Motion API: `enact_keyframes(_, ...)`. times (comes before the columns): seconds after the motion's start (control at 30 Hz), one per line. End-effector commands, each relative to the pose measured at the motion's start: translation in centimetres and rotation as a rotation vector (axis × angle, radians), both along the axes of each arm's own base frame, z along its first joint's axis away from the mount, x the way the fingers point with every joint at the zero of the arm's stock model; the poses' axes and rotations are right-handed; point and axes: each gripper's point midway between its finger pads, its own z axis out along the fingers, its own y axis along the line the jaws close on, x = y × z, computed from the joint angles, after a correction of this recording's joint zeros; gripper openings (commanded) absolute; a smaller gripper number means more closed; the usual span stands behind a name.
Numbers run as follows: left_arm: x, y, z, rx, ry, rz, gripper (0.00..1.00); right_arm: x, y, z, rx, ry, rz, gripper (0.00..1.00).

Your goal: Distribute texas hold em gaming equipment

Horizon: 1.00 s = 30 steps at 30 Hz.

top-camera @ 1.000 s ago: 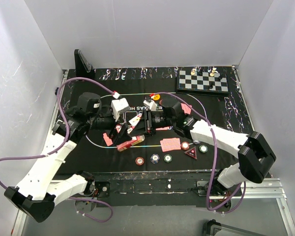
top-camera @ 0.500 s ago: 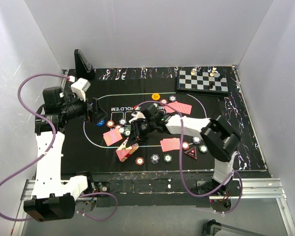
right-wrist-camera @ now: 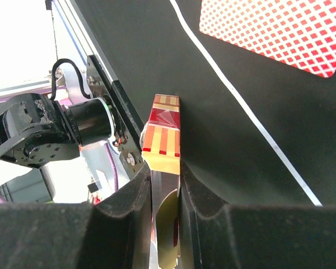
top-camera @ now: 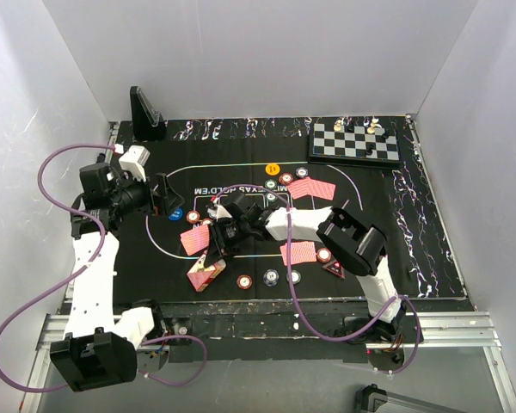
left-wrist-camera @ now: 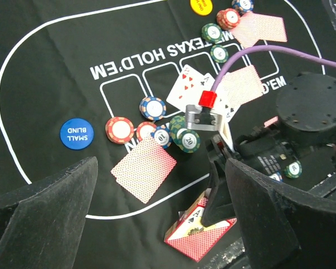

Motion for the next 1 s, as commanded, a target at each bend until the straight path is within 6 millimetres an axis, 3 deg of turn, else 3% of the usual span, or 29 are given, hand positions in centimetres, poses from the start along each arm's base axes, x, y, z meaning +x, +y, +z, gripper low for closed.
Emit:
enact_keyframes(0.0,1.8,1.0,-0.6,0.008,-0.067,0.061,0.98,1.3,1.1,-0.9,0.012,-0.118,-0.016,0.07)
enact_keyframes(0.2,3.3,2.2,-4.0,0.000,-0.016,0.155,0.98,1.3,-0.3,-3.2,-0.058,-0.138,-0.032,0.07)
enact_keyframes(0.3,4.4,4.1,-6.1,0.042,-0.052,0.264,0.98,1.3,-0.9,-4.2,-0.098,-0.140,-0.037,0.08)
enact_keyframes(0.47,5.4,5.0,-6.9,0.047,-0.142,0.326,0.98,1.6,-1.6,-5.4,-0.147,-0.149,-0.053,0.13)
enact_keyframes(0.5,5.5,4.9,-6.8,0.039,-0.152,0.324,0.98,1.7,-1.7,-5.7,-0.158,-0.151,-0.053,0.18)
enact_keyframes(0.6,5.1,4.3,-6.9,0.017,-0.147,0.306,0.98,1.5,-2.6,-6.6,-0.224,-0.142,-0.053,0.47)
enact_keyframes(0.73,4.9,4.3,-6.9,0.024,-0.162,0.297,0.98,2.0,-3.3,-5.9,-0.250,-0.181,-0.069,0.74)
enact_keyframes(0.87,4.7,4.4,-6.6,0.031,-0.182,0.306,0.98,2.8,-4.1,-3.8,-0.270,-0.232,-0.078,0.82)
enact_keyframes(0.97,4.6,4.6,-6.3,0.026,-0.192,0.324,0.98,4.0,-4.8,-0.1,-0.242,-0.279,-0.101,0.85)
